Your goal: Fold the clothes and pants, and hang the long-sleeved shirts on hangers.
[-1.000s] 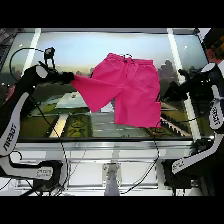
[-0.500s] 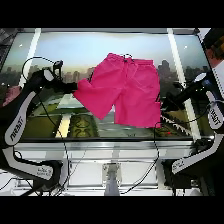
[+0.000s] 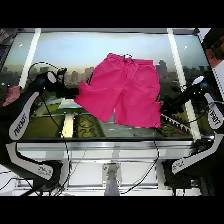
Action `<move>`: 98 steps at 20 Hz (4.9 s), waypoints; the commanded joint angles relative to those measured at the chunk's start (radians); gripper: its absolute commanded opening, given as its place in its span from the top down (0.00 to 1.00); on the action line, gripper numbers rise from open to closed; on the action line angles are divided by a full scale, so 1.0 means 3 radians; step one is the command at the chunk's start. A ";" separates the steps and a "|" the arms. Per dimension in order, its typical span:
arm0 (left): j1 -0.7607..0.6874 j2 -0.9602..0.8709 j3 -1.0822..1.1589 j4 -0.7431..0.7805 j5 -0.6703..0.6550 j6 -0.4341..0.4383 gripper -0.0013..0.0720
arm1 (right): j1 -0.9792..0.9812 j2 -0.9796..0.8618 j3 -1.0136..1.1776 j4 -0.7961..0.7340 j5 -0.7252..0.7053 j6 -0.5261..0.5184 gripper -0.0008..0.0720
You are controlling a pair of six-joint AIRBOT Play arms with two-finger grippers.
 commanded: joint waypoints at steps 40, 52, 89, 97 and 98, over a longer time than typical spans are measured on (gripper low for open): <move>-0.0183 -0.0046 0.0001 0.0004 -0.0055 0.0153 0.97 | -0.0420 0.0359 -0.0350 0.0406 -0.0434 -0.0779 0.59; -0.0183 -0.0042 0.0001 0.0005 -0.0022 0.0154 0.97 | -0.0374 0.0526 -0.0542 -0.0080 -0.0591 -0.1029 0.52; 0.0195 -0.0061 0.1022 0.0543 0.1109 -0.0223 0.62 | 0.2330 0.0528 -0.1320 0.1404 -0.0947 -0.0033 0.19; 0.0273 0.0104 0.1022 0.1077 -0.0360 -0.0223 0.87 | 0.1431 0.0659 -0.0066 0.1363 -0.0598 -0.0075 0.19; 0.0273 0.0104 0.1020 0.1021 -0.0507 -0.0186 0.97 | 0.1300 0.0659 0.0146 0.1288 -0.0650 -0.0100 0.27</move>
